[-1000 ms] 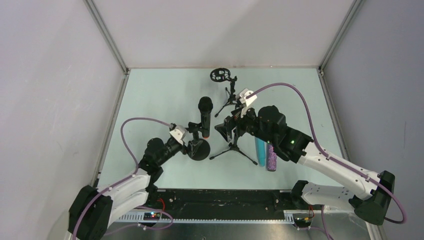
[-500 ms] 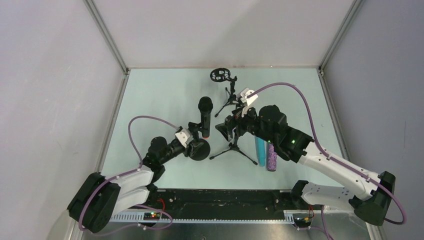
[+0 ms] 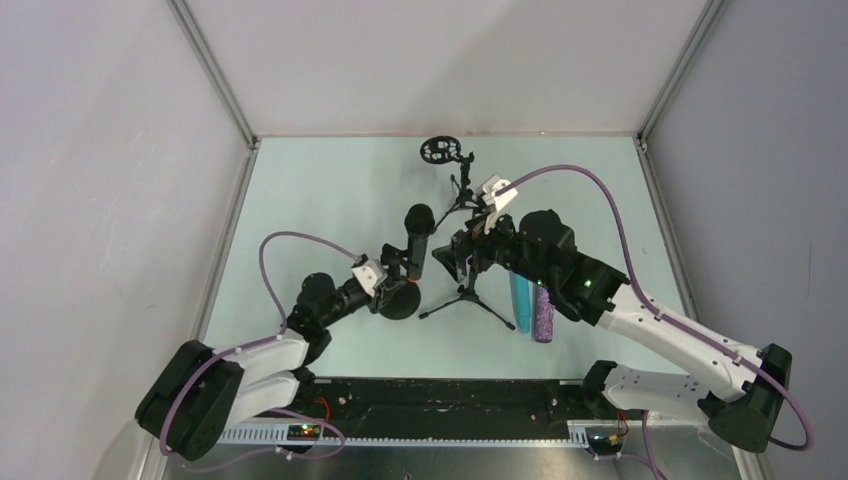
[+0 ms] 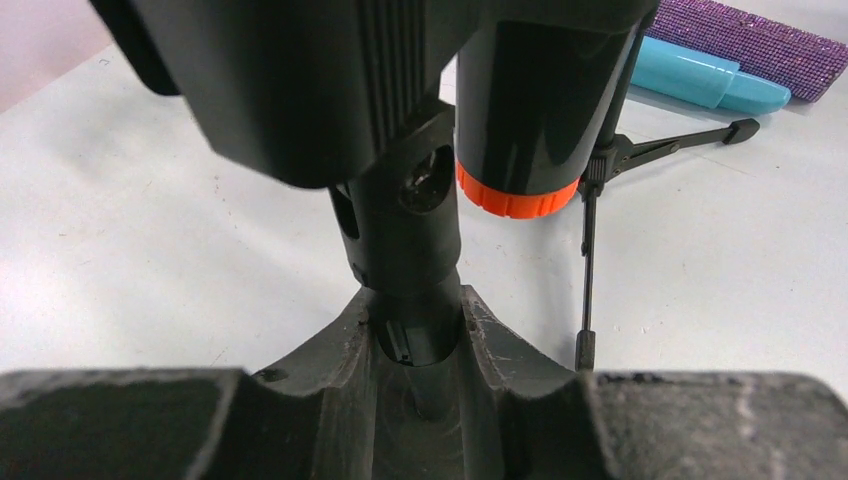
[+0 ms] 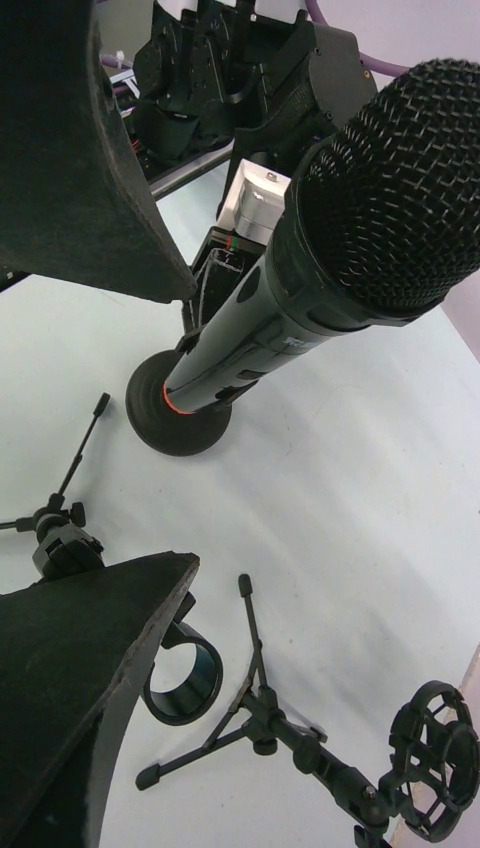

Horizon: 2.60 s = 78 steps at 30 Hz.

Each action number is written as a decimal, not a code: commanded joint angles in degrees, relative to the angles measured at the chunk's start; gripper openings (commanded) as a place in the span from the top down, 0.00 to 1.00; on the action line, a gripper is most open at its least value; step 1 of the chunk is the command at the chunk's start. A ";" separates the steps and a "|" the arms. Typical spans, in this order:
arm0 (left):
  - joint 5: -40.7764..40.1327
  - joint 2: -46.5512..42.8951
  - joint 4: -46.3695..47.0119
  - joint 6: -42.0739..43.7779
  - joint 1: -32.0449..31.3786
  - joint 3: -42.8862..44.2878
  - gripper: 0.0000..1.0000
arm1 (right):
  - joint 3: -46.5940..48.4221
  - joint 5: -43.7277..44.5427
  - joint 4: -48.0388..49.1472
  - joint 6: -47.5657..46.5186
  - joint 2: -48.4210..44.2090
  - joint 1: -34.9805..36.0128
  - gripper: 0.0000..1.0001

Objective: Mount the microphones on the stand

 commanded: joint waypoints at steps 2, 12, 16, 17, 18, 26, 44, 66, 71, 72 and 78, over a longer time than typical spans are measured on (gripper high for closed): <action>-0.26 1.67 4.83 2.24 -0.17 2.69 1.00 | 0.14 0.69 -0.62 0.19 -1.36 -0.54 0.00; -1.98 4.16 8.62 1.47 -0.07 5.87 1.00 | 0.18 0.06 -0.09 0.03 -1.96 -0.54 0.00; -1.77 6.97 10.46 0.31 0.28 8.62 1.00 | 0.17 0.17 -0.05 -0.16 -2.39 -0.52 0.00; -1.26 7.57 11.03 -0.28 0.37 9.53 1.00 | 0.16 0.17 -0.11 -0.18 -2.55 -0.52 0.00; -0.82 8.76 12.36 -0.57 0.59 10.33 1.00 | 0.13 0.13 -0.08 -0.24 -2.56 -0.50 0.00; -0.39 14.77 19.10 -3.59 2.61 14.86 1.00 | 0.16 0.15 -0.03 -0.75 -2.79 -0.48 0.00; 1.20 25.35 30.73 -10.16 13.98 23.40 1.00 | 0.14 0.85 -0.29 -1.73 -3.29 -0.50 0.00; 1.50 38.74 35.95 -14.48 27.49 32.16 1.00 | 0.18 1.51 -0.69 -1.94 -3.35 -0.62 0.00; 2.47 42.94 37.64 -16.39 29.02 34.19 1.00 | 0.17 1.64 -0.65 -2.13 -3.41 -0.60 0.00; 2.55 43.30 37.85 -16.96 29.28 34.78 1.00 | 0.18 1.73 -0.68 -2.13 -3.48 -0.65 0.00; 3.76 44.88 38.07 -17.31 29.72 36.72 1.00 | 0.14 2.04 -0.83 -2.22 -3.62 -0.67 0.00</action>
